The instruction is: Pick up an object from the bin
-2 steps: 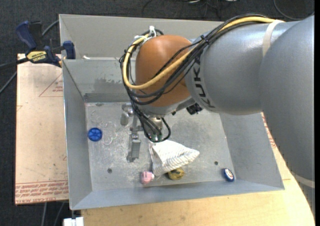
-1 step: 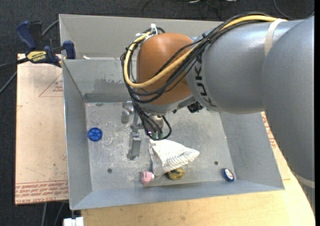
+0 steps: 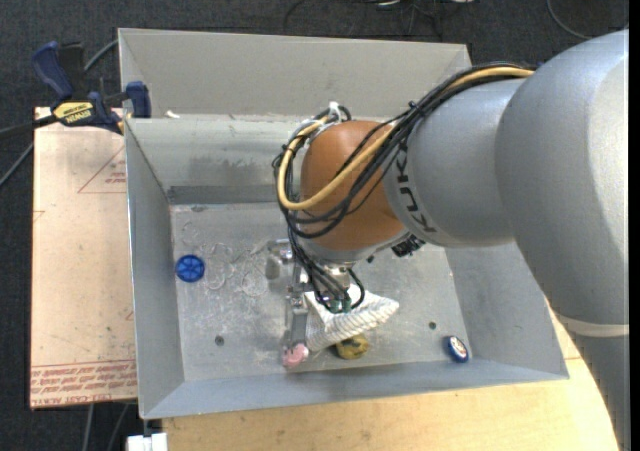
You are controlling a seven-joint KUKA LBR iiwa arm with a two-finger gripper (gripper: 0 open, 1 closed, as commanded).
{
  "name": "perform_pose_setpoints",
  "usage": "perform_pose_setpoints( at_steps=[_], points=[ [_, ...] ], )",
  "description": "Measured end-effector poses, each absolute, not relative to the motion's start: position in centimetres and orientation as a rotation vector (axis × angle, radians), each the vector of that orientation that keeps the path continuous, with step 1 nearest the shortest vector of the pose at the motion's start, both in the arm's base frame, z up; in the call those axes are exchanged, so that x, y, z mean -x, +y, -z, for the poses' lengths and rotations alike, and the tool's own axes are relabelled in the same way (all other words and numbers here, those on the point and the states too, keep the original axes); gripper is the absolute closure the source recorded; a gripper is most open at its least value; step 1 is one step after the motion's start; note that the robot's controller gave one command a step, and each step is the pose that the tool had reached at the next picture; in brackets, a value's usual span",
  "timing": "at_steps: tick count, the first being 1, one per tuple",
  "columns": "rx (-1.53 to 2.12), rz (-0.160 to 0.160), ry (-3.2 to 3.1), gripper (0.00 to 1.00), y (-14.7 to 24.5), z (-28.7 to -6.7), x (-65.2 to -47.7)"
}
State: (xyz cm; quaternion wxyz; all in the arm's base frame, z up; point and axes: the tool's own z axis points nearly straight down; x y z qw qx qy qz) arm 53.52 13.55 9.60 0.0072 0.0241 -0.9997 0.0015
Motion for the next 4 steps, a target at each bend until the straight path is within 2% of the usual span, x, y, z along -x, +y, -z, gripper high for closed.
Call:
perform_pose_setpoints(
  at_steps=[1,2,3,4],
  points=[
    [-0.077,-0.002,-3.129,0.00,13.7,-9.8,-53.6],
    [-0.362,-0.003,-3.108,0.00,10.2,-11.0,-54.8],
    [-0.356,-0.001,-3.108,0.00,4.8,-6.8,-53.4],
    [-0.330,0.000,-3.112,1.00,7.0,-7.5,-53.7]
  ],
)
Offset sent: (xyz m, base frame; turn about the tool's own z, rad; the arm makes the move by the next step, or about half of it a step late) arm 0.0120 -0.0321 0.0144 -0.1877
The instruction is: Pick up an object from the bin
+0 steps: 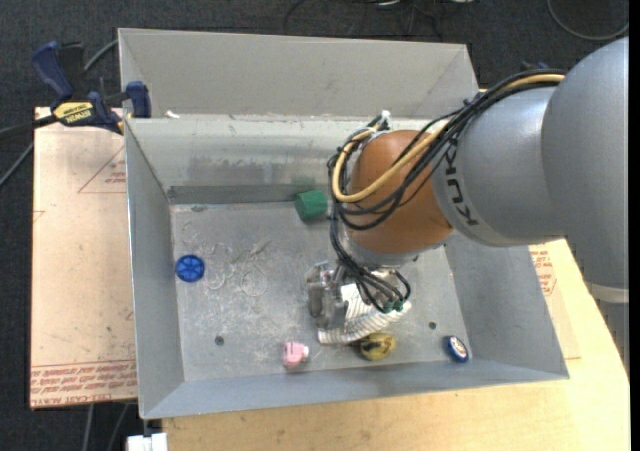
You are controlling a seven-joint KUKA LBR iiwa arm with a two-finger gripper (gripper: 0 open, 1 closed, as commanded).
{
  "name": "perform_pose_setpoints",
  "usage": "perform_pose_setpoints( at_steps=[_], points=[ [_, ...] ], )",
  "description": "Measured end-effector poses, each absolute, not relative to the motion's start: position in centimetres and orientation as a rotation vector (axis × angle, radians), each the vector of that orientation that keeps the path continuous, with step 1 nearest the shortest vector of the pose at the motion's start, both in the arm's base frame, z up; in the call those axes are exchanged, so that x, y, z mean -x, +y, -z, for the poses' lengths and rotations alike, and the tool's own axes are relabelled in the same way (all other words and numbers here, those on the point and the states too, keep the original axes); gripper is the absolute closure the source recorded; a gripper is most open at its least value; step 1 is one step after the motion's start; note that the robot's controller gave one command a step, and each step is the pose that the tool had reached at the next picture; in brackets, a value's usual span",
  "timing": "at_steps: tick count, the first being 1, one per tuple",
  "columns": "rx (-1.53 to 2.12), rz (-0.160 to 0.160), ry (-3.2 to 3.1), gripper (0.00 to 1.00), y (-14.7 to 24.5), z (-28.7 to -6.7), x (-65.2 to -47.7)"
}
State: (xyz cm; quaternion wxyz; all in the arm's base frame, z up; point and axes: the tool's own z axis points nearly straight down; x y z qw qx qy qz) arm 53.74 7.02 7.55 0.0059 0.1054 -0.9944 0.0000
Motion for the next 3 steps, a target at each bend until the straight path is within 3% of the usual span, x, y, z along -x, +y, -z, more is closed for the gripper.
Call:
perform_pose_setpoints(
  at_steps=[1,2,3],
  points=[
    [-0.330,0.000,-3.112,1.00,7.0,-7.5,-53.7],
    [-0.108,0.000,-3.128,1.00,-1.1,-9.2,-50.9],
    [-0.445,0.002,-3.110,0.00,-2.6,-9.3,-48.6]
  ],
)
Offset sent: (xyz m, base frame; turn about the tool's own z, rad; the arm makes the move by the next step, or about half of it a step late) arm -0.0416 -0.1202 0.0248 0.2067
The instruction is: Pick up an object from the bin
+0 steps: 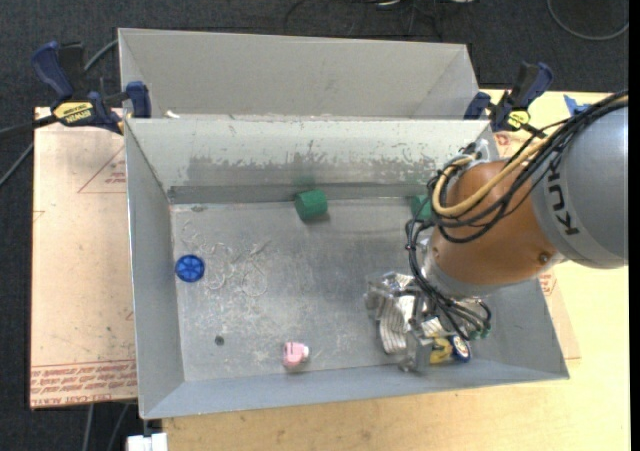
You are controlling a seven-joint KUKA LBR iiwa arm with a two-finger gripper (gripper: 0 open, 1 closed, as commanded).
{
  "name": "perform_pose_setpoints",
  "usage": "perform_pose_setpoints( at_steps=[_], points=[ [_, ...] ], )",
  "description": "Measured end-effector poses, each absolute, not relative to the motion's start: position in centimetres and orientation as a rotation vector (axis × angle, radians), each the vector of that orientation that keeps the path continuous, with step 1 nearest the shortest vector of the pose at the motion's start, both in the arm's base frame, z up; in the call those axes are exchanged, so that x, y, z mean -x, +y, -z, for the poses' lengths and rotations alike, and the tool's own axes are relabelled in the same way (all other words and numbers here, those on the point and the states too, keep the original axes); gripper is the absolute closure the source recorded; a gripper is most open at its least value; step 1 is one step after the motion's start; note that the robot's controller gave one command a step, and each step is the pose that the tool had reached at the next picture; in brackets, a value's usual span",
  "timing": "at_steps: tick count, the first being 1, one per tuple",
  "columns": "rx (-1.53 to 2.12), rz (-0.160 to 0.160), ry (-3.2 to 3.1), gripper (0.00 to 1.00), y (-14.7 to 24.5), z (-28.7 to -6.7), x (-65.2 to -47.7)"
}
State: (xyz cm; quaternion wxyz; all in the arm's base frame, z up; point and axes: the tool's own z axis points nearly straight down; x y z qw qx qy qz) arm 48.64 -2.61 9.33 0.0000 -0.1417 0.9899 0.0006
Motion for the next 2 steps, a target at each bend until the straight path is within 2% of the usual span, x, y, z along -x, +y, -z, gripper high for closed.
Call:
perform_pose_setpoints(
  at_steps=[1,2],
  points=[
    [0.445,-0.002,3.111,0.00,-2.6,-9.3,-48.6],
    [0.668,0.000,3.053,0.00,-5.9,-8.0,-48.7]
  ],
)
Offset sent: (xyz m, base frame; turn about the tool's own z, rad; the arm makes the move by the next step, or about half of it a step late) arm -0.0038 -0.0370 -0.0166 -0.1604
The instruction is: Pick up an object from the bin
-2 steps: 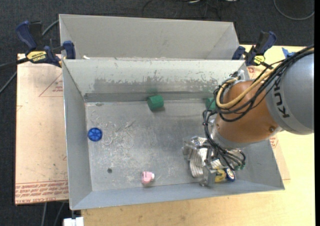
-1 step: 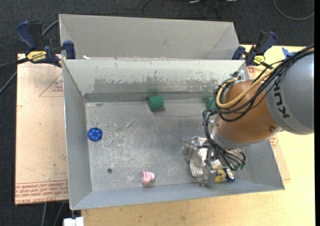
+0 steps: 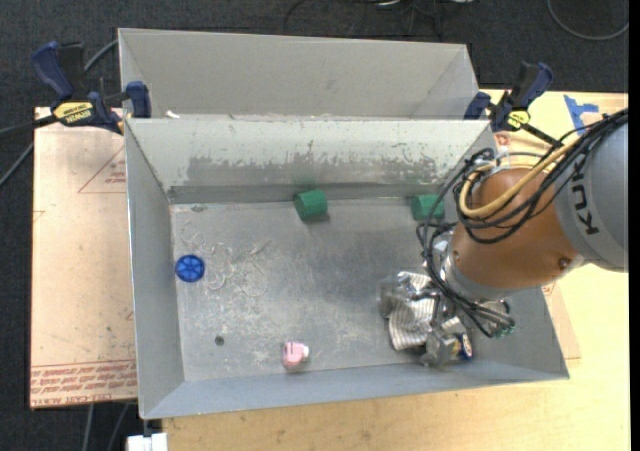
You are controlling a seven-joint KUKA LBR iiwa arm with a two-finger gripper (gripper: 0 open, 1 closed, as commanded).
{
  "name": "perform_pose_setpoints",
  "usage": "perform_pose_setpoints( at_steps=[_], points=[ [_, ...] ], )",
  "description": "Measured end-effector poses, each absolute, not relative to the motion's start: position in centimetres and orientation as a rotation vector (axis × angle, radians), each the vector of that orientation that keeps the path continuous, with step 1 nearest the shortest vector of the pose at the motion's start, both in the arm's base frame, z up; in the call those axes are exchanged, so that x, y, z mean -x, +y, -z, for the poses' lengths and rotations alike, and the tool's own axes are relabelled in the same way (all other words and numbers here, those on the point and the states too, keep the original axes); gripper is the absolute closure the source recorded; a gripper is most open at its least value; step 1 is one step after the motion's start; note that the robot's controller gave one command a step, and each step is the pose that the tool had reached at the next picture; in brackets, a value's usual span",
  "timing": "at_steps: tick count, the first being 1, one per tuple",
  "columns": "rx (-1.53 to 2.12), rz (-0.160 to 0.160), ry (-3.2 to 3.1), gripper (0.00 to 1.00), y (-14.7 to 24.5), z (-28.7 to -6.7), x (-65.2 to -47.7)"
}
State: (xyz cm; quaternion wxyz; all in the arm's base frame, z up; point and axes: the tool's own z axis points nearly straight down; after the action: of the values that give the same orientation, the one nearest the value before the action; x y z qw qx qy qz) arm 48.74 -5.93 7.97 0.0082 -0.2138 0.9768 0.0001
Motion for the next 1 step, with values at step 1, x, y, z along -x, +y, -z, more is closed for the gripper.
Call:
perform_pose_setpoints(
  at_steps=[1],
  points=[
    [0.471,-0.005,3.105,1.00,-6.00,-9.53,-49.53]
  ],
)
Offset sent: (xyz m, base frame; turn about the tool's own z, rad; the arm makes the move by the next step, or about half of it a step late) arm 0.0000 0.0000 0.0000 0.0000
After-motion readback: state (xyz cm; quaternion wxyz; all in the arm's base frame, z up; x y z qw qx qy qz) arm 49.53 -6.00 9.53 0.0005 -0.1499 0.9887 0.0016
